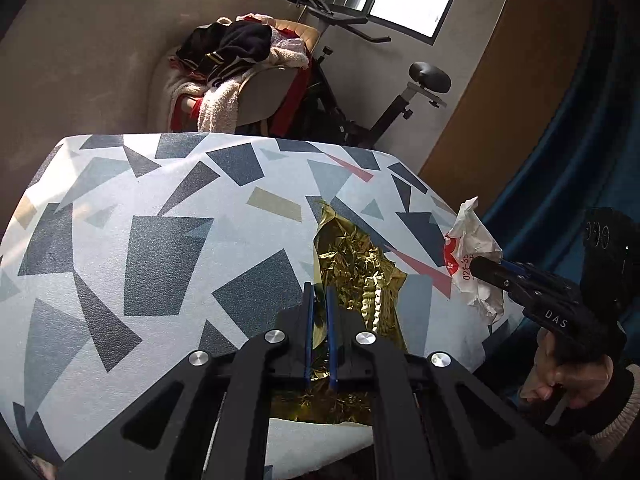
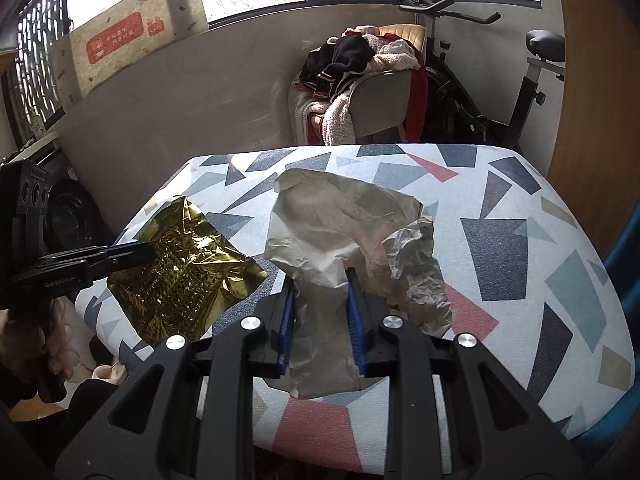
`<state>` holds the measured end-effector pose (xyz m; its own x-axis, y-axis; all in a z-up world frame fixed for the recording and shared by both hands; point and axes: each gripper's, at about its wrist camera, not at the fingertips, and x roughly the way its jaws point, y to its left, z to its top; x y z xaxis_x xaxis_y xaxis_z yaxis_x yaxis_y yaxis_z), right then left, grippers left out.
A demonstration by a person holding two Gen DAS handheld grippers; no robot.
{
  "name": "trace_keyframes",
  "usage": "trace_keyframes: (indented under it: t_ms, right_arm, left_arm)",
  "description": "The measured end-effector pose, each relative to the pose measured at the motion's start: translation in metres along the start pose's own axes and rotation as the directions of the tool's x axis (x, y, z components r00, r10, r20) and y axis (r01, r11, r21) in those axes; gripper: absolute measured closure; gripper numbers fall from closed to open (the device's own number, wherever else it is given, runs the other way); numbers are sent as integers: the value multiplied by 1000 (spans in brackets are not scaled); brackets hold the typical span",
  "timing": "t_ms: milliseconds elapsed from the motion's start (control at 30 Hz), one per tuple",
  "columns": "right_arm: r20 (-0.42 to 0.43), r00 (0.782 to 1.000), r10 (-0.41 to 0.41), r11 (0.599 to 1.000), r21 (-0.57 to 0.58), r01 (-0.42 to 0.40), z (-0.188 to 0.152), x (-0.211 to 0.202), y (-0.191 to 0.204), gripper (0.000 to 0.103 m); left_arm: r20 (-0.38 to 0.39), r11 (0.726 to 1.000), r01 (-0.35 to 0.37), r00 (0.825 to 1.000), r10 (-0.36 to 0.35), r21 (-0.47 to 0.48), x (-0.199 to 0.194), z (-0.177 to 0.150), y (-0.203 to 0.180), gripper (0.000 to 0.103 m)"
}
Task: Collect trash
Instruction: 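Lower both grippers into the bin and release the paper and gold wrapper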
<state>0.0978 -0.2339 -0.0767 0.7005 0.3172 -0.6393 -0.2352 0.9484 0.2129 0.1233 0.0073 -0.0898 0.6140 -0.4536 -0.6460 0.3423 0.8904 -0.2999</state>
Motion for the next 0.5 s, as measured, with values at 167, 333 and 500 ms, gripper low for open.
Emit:
trace_keyframes:
  t_ms: [167, 333, 500]
  right_arm:
    - [14, 1000, 20, 1000, 0, -20, -11, -19, 10, 77]
    - [22, 999, 46, 999, 6, -46, -27, -32, 21, 77]
    - [15, 998, 66, 998, 18, -66, -46, -41, 30, 77]
  left_arm:
    - [27, 1000, -15, 1000, 14, 4, -28, -21, -4, 97]
    - [47, 999, -39, 998, 38, 27, -53, -54, -14, 97]
    - [39, 997, -57, 998, 56, 45, -65, -95, -22, 97]
